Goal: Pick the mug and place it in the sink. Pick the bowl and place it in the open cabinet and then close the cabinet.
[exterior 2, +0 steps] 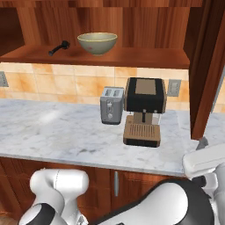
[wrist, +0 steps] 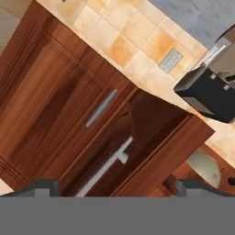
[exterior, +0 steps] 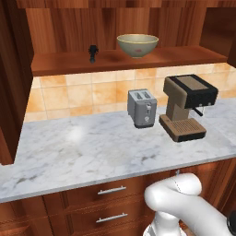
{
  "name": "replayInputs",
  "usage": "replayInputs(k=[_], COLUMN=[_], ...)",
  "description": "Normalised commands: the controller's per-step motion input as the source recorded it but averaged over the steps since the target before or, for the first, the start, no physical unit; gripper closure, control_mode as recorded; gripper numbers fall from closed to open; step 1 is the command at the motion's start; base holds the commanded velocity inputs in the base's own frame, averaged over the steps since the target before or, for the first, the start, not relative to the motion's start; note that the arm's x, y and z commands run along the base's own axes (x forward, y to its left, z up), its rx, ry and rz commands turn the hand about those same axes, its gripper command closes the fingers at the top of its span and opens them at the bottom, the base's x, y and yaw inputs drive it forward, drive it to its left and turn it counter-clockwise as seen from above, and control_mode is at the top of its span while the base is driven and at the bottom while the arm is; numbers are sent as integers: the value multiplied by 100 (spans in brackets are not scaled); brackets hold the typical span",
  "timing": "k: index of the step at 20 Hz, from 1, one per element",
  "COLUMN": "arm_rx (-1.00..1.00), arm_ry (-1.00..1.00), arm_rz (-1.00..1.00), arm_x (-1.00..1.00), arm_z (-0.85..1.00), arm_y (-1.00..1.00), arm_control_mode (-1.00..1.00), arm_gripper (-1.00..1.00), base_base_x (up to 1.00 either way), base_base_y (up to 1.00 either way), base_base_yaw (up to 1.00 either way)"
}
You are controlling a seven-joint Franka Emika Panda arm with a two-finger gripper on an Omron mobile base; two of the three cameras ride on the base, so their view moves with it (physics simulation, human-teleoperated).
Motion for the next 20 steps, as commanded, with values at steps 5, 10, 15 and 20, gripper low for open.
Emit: replayInputs(k=[5, 10, 15, 20], arm_rx=[-25, -30, -28, -25], arm_ry=[-23, -22, -8, -1], arm_rz=[13, 21, 21, 23], arm_x=[2, 3, 31, 17], arm_z=[-14, -3, 0, 0], arm_y=[-1, -7, -11, -3], arm_control_mode=[-100, -100, -100, -100], arm_gripper=[-100, -100, -100, -100], base_base_x=[0, 0, 0, 0], base_base_y=[0, 0, 0, 0], base_base_yaw=[0, 0, 0, 0])
